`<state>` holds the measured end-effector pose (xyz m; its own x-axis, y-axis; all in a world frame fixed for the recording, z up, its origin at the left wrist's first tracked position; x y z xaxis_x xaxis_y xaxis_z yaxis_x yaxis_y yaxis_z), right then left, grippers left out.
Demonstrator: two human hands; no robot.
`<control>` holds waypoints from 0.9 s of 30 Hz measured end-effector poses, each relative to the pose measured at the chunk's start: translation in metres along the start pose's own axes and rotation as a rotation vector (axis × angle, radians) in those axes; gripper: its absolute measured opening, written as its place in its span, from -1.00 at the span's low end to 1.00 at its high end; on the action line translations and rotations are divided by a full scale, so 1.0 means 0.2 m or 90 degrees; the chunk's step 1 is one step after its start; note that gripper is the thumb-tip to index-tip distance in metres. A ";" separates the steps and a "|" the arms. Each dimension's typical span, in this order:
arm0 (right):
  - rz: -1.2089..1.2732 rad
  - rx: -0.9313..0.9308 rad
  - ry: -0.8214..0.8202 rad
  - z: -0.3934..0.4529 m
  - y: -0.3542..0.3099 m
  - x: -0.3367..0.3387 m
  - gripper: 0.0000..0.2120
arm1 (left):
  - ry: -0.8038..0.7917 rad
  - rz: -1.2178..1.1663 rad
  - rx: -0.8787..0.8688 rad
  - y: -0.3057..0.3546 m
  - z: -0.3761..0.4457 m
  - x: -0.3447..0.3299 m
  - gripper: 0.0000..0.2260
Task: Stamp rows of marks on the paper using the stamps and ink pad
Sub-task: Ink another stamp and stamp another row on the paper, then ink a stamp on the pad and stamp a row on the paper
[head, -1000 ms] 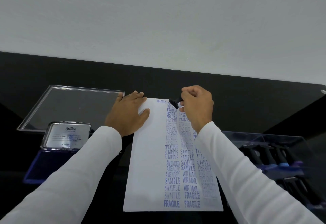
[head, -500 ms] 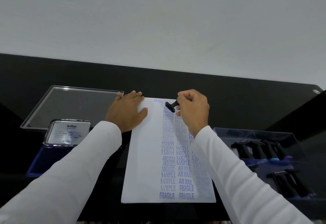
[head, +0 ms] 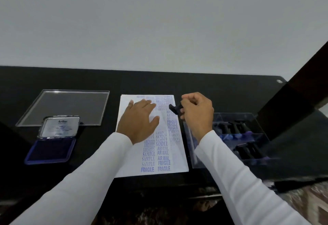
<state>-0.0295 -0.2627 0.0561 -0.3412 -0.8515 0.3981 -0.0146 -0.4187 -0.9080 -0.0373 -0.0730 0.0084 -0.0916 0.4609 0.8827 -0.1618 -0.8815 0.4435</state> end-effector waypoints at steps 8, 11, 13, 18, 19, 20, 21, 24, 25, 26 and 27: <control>-0.057 0.004 0.040 -0.06 0.13 0.31 -0.89 | -0.003 -0.062 -0.026 0.24 -0.17 -0.15 -0.48; -0.146 0.028 0.012 -0.07 0.18 0.37 -0.89 | -0.006 -0.071 -0.031 0.29 -0.20 -0.20 -0.50; -0.220 0.058 -0.024 -0.07 0.22 0.37 -0.89 | -0.001 -0.075 -0.043 0.32 -0.20 -0.23 -0.52; -0.365 0.120 -0.077 -0.06 0.29 0.34 -0.94 | -0.010 -0.077 -0.055 0.33 -0.21 -0.28 -0.55; -0.388 0.128 -0.082 -0.06 0.30 0.33 -0.96 | -0.009 -0.077 -0.055 0.33 -0.22 -0.29 -0.55; -0.405 0.131 -0.083 -0.05 0.30 0.33 -0.97 | -0.008 -0.075 -0.056 0.33 -0.22 -0.30 -0.55; -0.416 0.130 -0.081 -0.05 0.30 0.32 -0.97 | -0.006 -0.074 -0.056 0.33 -0.22 -0.30 -0.56; -0.441 0.117 -0.068 -0.06 0.30 0.32 -0.92 | 0.001 -0.071 -0.063 0.33 -0.22 -0.30 -0.57; -0.451 0.114 -0.062 -0.06 0.30 0.32 -0.91 | 0.003 -0.071 -0.066 0.33 -0.22 -0.30 -0.58; -0.462 0.114 -0.060 -0.06 0.29 0.31 -0.90 | 0.004 -0.071 -0.067 0.33 -0.23 -0.30 -0.58; -0.476 0.115 -0.060 -0.06 0.29 0.31 -0.89 | 0.004 -0.070 -0.067 0.33 -0.23 -0.30 -0.58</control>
<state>-0.0630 -0.3366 0.0268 -0.2203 -0.3425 0.9133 -0.0527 -0.9308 -0.3617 -0.0869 -0.1540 -0.0234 -0.0732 0.5544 0.8290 -0.2731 -0.8106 0.5180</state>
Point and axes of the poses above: each hand's wrist, its own z-axis towards the middle knuckle, its own x-axis out of the back of the hand, y = z × x, the point moved 3 cm from there along z, towards the middle knuckle, and after that the axes turned 6 degrees about -z, right-handed, at the moved point
